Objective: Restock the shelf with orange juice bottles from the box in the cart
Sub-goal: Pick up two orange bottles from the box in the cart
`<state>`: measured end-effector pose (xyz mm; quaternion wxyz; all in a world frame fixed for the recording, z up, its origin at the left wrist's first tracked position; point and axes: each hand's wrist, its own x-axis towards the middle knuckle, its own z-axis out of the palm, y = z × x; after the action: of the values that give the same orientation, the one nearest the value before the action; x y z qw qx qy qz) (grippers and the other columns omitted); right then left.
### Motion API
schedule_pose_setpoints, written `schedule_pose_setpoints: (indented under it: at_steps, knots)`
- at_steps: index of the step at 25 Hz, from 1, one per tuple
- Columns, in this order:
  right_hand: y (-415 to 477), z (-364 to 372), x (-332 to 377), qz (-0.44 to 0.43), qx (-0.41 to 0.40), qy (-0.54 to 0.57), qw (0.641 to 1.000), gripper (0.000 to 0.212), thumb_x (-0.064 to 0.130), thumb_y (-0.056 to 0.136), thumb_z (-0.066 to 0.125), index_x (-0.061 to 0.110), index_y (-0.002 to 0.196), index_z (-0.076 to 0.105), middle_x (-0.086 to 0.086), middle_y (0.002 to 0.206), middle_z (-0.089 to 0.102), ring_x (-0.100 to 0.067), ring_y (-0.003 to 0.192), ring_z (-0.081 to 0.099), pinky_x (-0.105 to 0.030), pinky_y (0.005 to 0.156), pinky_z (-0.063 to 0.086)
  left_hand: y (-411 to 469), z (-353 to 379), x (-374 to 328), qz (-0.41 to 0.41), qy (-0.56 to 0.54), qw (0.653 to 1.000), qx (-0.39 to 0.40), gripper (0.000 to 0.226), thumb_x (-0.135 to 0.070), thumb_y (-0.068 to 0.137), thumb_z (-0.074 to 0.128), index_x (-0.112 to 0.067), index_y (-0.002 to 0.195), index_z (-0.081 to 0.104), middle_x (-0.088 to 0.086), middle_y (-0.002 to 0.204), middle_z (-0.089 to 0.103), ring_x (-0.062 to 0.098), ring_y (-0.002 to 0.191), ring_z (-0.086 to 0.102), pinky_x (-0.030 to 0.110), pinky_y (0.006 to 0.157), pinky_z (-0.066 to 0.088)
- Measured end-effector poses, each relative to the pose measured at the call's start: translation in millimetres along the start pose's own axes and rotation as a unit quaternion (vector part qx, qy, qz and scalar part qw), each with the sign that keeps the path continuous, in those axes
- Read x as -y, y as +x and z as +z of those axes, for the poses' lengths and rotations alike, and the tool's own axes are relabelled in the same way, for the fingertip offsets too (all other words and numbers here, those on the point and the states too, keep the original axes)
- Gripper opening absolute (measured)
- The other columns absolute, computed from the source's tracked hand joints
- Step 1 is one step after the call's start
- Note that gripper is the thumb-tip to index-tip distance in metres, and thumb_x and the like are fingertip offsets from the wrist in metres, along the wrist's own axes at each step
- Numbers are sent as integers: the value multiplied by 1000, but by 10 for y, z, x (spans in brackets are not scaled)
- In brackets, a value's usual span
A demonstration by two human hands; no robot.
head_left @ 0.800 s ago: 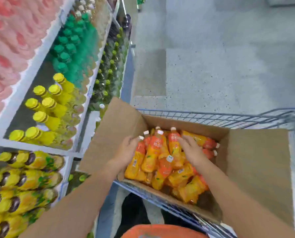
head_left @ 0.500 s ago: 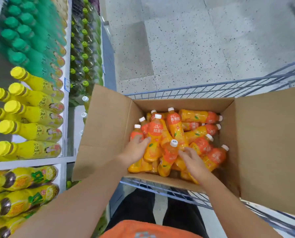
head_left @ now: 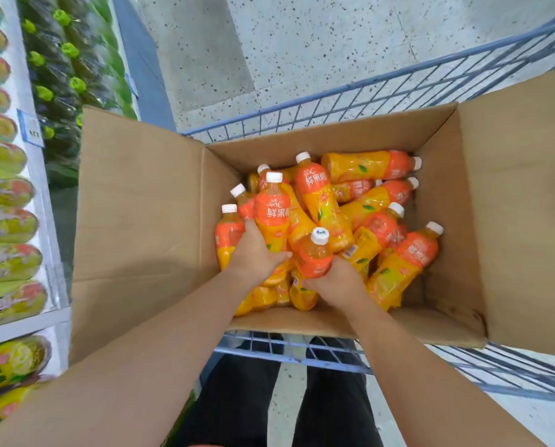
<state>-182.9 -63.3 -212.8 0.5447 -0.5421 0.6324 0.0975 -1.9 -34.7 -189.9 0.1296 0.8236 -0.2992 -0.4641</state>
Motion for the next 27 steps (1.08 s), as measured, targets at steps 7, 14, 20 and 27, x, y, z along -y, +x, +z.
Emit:
schedule_pose_setpoints:
  at_steps: [7, 14, 20, 27]
  knots:
    - [-142, -23, 51, -75, -48, 64, 994, 33, 26, 65, 86, 21, 93, 70, 1, 91, 69, -15, 84, 65, -30, 71, 49, -7, -55, -75, -30, -56, 998, -26, 71, -29, 77, 82, -18, 135, 44, 0, 115, 62, 27, 107, 62, 37, 89, 51]
    - [-714, -481, 481, -53, -37, 192, 979, 57, 23, 83, 78, 34, 125, 42, 9, 107, 57, -11, 97, 57, -33, 84, 48, -473, -611, -129, -4, -154, 985, 78, 61, -24, 75, 87, -27, 126, 55, -3, 114, 67, 19, 103, 66, 43, 90, 56]
    - [-1156, -703, 1109, -136, -61, 203, 968, 40, 28, 89, 73, 25, 125, 56, 2, 111, 67, -16, 104, 65, -34, 86, 52, -1013, -1097, -358, 24, -235, 972, 18, 62, -21, 65, 90, -24, 119, 59, 1, 111, 72, 19, 98, 71, 48, 90, 58]
    - [-1522, -968, 1950, -263, -93, 133, 951, 38, 31, 81, 80, 22, 114, 62, 7, 94, 71, -7, 83, 66, -29, 74, 53, -1615, -1599, -574, 40, -302, 944, -125, 54, -13, 69, 89, -23, 112, 58, 2, 107, 71, 20, 95, 70, 44, 87, 59]
